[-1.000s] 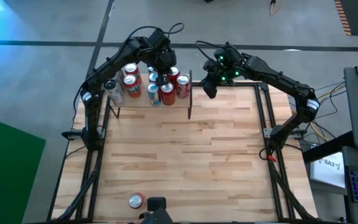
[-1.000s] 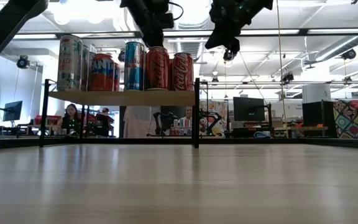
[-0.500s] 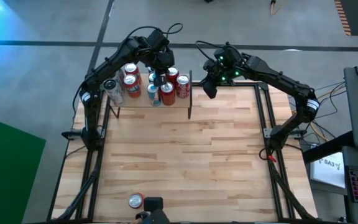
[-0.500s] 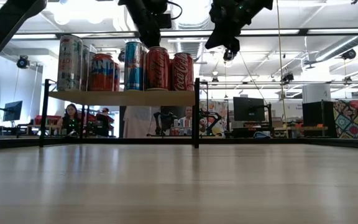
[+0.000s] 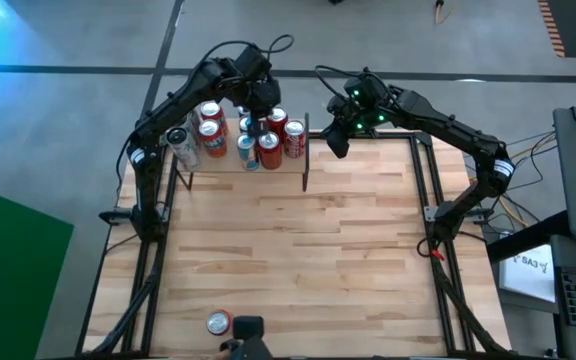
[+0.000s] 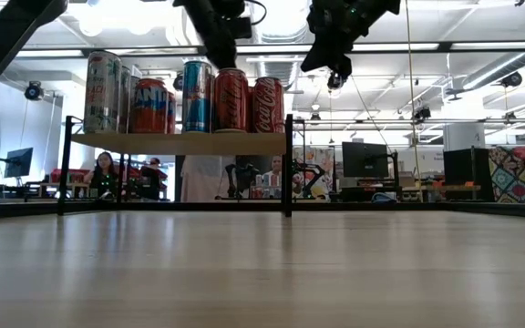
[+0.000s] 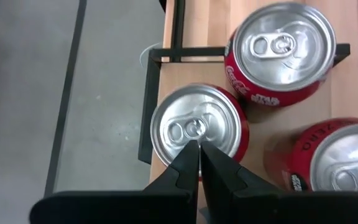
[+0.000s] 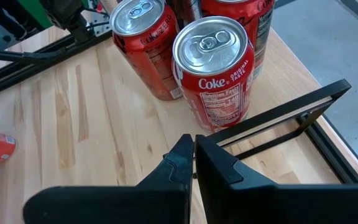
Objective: Place canned beverage on shelf
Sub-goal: Adjust the red black soda can on the shelf
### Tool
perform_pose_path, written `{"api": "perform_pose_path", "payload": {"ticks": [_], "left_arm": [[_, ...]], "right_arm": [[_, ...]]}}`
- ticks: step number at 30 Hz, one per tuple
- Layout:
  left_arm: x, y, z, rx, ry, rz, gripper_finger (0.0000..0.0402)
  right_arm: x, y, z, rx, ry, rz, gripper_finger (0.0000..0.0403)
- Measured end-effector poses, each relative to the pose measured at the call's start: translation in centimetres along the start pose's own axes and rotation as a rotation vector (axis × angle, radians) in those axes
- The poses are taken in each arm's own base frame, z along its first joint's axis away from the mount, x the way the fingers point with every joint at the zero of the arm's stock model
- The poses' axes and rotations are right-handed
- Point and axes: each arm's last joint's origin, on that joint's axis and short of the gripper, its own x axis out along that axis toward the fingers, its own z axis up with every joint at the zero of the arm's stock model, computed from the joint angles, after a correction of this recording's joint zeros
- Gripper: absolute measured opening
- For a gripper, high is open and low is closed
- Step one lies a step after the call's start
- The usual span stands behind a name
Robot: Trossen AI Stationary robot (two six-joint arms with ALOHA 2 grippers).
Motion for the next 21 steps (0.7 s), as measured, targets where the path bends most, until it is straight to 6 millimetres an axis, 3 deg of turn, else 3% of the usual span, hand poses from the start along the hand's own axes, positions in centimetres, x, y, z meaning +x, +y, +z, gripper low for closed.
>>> {"api": "perform_pose_path", "payload": {"ticks": [21], "left_arm": [[0.76, -0.14, 0.07, 0.004, -0.028, -0.048, 0.0000]], "right_arm": [[0.00, 0.00, 0.00, 0.000, 0.000, 0.000, 0.0009]]}}
